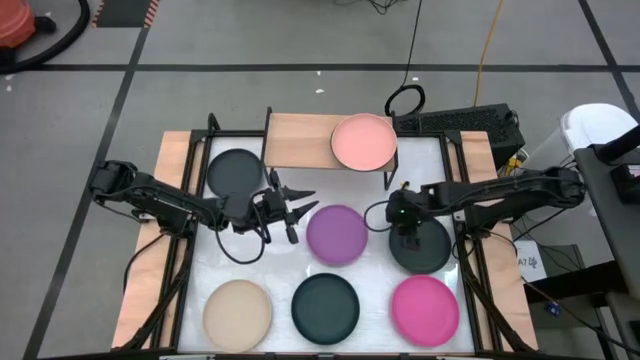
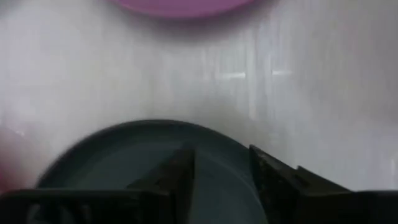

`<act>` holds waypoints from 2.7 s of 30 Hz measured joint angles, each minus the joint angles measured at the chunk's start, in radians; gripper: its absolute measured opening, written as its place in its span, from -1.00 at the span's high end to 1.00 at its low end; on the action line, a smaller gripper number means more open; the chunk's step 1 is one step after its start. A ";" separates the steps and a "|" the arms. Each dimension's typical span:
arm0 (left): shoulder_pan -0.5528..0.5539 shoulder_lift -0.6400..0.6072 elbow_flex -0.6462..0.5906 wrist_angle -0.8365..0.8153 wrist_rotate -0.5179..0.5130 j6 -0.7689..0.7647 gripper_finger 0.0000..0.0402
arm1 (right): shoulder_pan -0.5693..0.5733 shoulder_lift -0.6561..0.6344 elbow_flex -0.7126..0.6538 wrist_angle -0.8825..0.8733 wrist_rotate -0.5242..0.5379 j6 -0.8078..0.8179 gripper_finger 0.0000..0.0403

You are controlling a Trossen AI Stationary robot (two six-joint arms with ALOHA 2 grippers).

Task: Place and stack plates onto a shelf
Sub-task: Stack the bottom black plate on top of the light orange plate on the shelf

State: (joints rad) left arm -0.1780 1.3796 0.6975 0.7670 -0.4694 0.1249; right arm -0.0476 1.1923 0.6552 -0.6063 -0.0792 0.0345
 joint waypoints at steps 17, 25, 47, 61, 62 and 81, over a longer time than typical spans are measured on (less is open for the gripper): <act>0.000 0.000 0.000 -0.011 0.000 0.000 0.39 | -0.076 0.085 0.000 -0.003 0.135 -0.108 0.24; 0.000 0.000 0.000 -0.013 -0.001 0.000 0.39 | -0.128 0.002 0.000 0.002 0.135 -0.107 0.25; 0.000 0.000 0.000 -0.009 -0.001 0.001 0.39 | -0.254 0.102 0.000 -0.088 0.096 -0.123 0.87; 0.000 0.000 0.000 -0.008 -0.001 -0.003 0.39 | -0.252 -0.164 0.168 -0.259 0.055 -0.086 1.00; 0.000 0.000 0.000 -0.008 -0.001 -0.003 0.39 | -0.252 -0.188 0.197 -0.269 0.054 -0.083 1.00; 0.000 0.000 0.000 -0.007 -0.001 -0.020 0.39 | -0.491 -0.117 0.486 0.294 0.259 -0.139 1.00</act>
State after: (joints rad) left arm -0.1782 1.3796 0.6975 0.7600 -0.4702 0.1049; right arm -0.5388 1.0756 1.1415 -0.3127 0.1796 -0.1049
